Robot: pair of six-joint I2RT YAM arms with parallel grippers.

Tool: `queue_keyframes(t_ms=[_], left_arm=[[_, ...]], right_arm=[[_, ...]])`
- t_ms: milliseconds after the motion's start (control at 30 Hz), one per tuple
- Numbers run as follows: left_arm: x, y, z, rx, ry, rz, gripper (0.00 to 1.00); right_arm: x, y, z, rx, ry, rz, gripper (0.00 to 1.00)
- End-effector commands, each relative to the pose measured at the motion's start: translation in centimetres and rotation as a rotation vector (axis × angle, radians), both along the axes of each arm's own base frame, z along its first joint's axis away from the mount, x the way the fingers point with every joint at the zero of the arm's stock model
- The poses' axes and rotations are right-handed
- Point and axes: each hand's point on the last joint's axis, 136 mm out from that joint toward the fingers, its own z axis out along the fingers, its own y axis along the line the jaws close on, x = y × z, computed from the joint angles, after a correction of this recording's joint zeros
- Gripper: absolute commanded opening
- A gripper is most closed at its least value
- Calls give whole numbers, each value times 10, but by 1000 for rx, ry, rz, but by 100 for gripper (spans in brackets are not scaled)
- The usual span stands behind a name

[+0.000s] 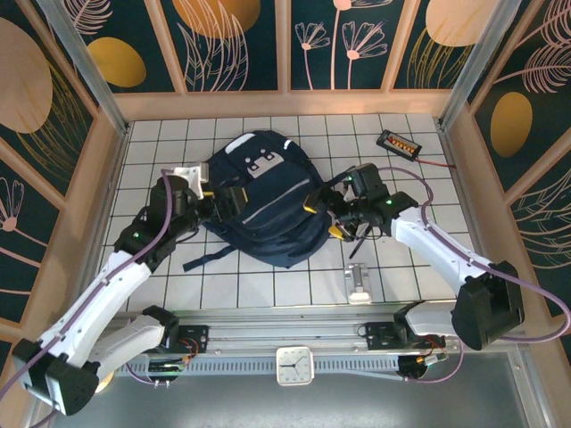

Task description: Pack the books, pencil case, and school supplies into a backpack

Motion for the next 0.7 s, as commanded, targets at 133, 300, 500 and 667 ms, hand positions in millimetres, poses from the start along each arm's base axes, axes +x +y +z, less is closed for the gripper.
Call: queue_keyframes(t_ms=[133,300,500,667], left_arm=[[12,47,-41,39,159,275,99],[50,72,-75,-82,257,359,99],[87,105,-119,-240,326,418,95],[117,111,-147,-280,389,384,86]], right_arm=[[-3,21,-29,-35,62,24,99],[31,40,-56,-59,26,61,98],[49,56,-76,-44,51,96,95],[52,55,-79,-52,59,102,93]])
